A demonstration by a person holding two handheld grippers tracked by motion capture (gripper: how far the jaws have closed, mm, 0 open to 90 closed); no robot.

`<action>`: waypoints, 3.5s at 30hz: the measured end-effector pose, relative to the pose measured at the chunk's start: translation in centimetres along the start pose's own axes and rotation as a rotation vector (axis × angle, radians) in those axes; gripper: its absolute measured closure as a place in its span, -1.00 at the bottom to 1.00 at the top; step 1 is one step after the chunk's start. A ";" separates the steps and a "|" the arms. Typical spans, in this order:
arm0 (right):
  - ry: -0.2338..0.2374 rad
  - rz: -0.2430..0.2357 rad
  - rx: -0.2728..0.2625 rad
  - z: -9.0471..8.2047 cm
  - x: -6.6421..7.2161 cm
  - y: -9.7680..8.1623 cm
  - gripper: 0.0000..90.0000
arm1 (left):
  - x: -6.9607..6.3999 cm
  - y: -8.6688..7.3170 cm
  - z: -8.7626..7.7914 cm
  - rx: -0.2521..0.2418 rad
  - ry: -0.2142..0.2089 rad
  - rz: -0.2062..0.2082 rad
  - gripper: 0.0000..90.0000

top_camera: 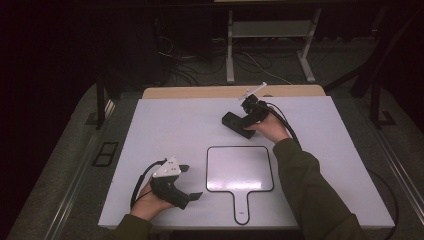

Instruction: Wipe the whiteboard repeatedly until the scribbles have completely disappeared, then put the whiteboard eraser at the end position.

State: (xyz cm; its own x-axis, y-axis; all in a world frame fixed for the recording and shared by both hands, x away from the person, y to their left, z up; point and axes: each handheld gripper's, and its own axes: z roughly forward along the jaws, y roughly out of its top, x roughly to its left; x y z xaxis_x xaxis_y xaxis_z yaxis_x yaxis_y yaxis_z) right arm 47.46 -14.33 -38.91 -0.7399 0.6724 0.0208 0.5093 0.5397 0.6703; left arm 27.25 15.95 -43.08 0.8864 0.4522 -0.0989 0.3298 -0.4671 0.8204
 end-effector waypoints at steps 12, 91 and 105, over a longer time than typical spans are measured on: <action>0.048 0.033 -0.084 -2.5 0.0 -2.0 -0.62 | 0.0 0.0 0.0 0.005 0.002 0.002 -1.00; 0.013 0.141 -0.272 -12.7 4.8 -21.8 -0.65 | 0.6 0.3 -0.3 -0.037 0.017 -0.043 -1.00; 0.003 0.142 -0.293 -13.9 5.4 -23.4 -0.65 | 0.7 0.2 -0.3 -0.043 0.015 -0.049 -1.00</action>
State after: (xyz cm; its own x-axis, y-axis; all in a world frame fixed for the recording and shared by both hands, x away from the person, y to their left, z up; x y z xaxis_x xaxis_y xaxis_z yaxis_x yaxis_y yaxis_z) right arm 25.42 -30.32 -44.15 -0.6717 0.7291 0.1316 0.4602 0.2714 0.8453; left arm 27.85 16.41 -42.78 0.8641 0.4858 -0.1315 0.3587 -0.4111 0.8381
